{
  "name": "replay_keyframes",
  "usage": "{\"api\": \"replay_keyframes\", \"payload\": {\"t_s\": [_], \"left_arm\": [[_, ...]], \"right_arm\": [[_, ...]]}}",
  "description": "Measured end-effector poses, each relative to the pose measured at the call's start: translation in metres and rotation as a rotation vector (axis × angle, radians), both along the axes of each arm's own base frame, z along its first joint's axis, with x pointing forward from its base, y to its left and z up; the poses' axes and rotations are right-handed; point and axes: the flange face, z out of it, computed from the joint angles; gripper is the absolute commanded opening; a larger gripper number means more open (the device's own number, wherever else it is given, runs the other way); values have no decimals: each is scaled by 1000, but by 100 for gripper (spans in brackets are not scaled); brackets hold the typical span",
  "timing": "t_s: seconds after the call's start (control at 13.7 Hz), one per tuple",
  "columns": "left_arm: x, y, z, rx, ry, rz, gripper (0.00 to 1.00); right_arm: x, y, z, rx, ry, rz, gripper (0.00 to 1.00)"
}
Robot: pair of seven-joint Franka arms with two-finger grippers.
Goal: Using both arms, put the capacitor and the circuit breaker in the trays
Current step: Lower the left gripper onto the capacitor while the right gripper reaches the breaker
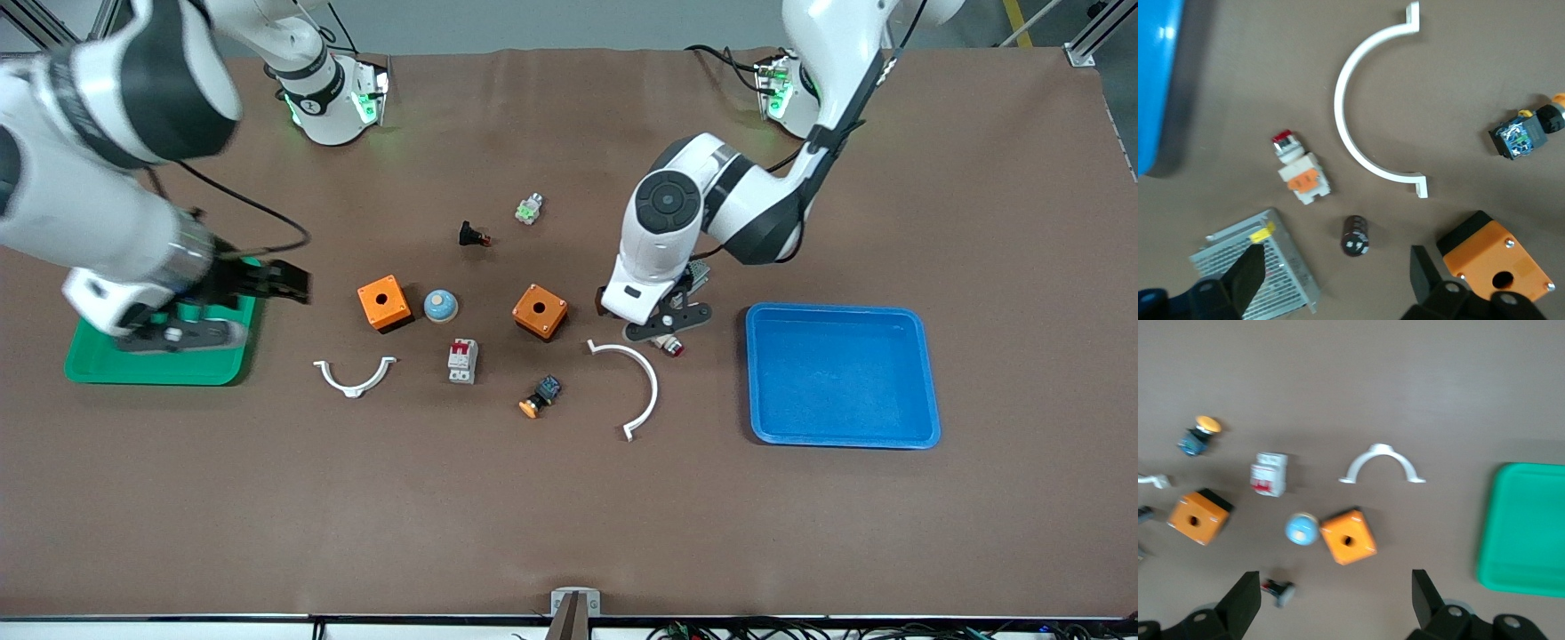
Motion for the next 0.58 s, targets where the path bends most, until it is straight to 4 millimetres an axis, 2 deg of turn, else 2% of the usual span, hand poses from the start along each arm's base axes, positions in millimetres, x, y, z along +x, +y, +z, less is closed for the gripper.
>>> {"api": "replay_keyframes", "payload": {"t_s": [0.22, 0.36, 0.44, 0.58], "left_arm": [[-13, 2, -37, -14, -6, 2, 83], [-23, 0, -54, -15, 0, 5, 76], [-27, -3, -61, -15, 2, 11, 73], [-35, -12, -75, -10, -1, 20, 68]], "right_arm": [[-7, 65, -71, 4, -26, -51, 100], [-16, 101, -113, -8, -28, -71, 100], [-18, 114, -131, -12, -30, -68, 100], [-16, 127, -165, -20, -36, -61, 100]]}}
